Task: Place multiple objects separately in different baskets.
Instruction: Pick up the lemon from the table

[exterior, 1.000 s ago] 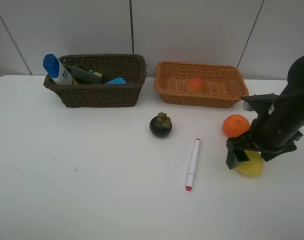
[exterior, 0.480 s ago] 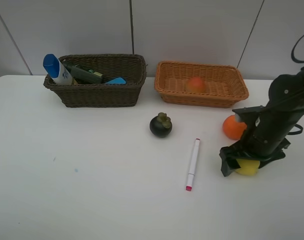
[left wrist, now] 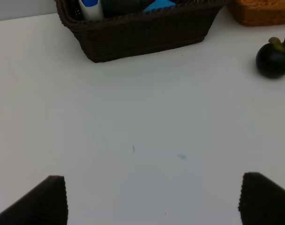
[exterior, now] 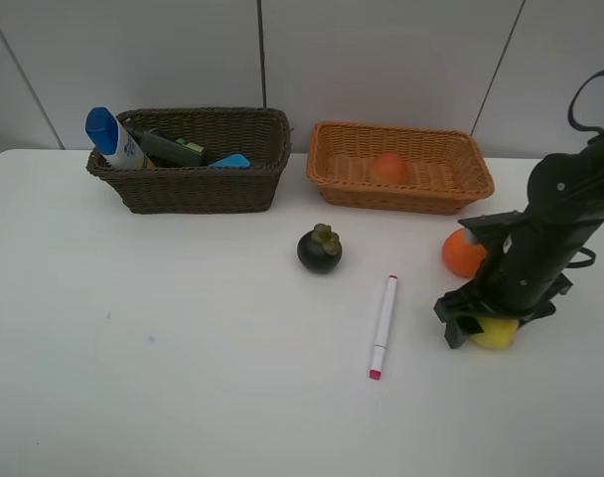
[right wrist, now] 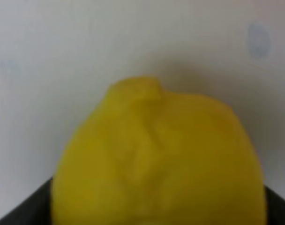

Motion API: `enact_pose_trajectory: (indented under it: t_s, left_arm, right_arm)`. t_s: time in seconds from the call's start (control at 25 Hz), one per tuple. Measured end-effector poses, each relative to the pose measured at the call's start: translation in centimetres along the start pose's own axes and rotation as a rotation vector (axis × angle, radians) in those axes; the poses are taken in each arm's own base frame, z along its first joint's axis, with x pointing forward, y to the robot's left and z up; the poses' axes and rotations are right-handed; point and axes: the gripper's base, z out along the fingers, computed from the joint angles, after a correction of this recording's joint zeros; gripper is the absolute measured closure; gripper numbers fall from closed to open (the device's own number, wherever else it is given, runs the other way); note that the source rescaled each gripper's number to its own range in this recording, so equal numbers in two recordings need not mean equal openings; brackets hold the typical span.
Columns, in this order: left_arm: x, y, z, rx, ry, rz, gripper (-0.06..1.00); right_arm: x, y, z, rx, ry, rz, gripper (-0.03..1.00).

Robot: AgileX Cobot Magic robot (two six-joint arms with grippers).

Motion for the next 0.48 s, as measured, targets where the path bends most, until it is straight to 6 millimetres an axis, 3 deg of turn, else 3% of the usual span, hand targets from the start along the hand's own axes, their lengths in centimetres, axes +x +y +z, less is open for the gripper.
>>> enact_pose_trajectory:
  t_s: [0.28,0.36,0.48]
  left_arm:
    - [0.0,0.0,0.0,0.0,0.0,0.0,0.11]
    - [0.0,0.0,0.0,0.0,0.0,0.0,0.11]
    - [0.0,0.0,0.0,0.0,0.0,0.0,0.11]
  right_arm:
    - [-0.1,-0.1,-0.5,0.011,0.063,-0.014,0.39]
    - [-0.6,-0.2,-1.7,0.011,0.069,-0.011,0.39]
    - [-2.0,-0.3,-5.1,0.016,0.015,-0.007,0.39]
